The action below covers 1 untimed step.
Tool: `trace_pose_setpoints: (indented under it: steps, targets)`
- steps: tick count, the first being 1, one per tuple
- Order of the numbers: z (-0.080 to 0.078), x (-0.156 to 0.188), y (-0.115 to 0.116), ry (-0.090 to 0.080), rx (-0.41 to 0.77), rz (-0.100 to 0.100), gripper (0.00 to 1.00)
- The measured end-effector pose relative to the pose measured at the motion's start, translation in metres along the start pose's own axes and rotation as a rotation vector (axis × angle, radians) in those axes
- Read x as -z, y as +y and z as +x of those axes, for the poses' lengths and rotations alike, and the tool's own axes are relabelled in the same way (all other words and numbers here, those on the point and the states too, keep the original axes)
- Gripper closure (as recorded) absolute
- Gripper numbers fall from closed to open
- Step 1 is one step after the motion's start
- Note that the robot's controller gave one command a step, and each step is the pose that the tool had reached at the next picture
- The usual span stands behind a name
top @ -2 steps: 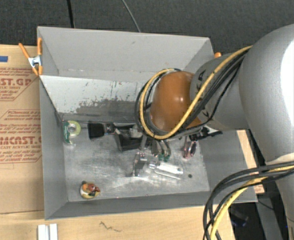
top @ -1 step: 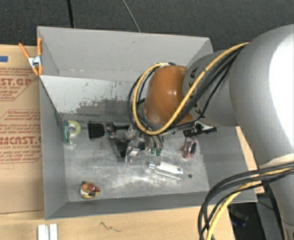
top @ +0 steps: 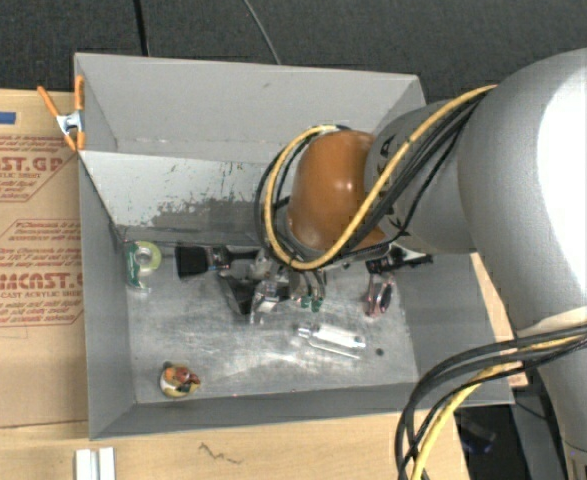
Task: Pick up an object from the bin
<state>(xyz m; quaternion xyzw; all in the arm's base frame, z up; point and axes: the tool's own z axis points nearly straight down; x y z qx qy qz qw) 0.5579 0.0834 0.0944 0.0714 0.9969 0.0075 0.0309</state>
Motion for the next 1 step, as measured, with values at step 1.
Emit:
trace_pose_setpoints:
  steps: [1]
  targets:
    - [0.0465,0.1531,-0.0006,0.06,0.014,0.018,1.0]
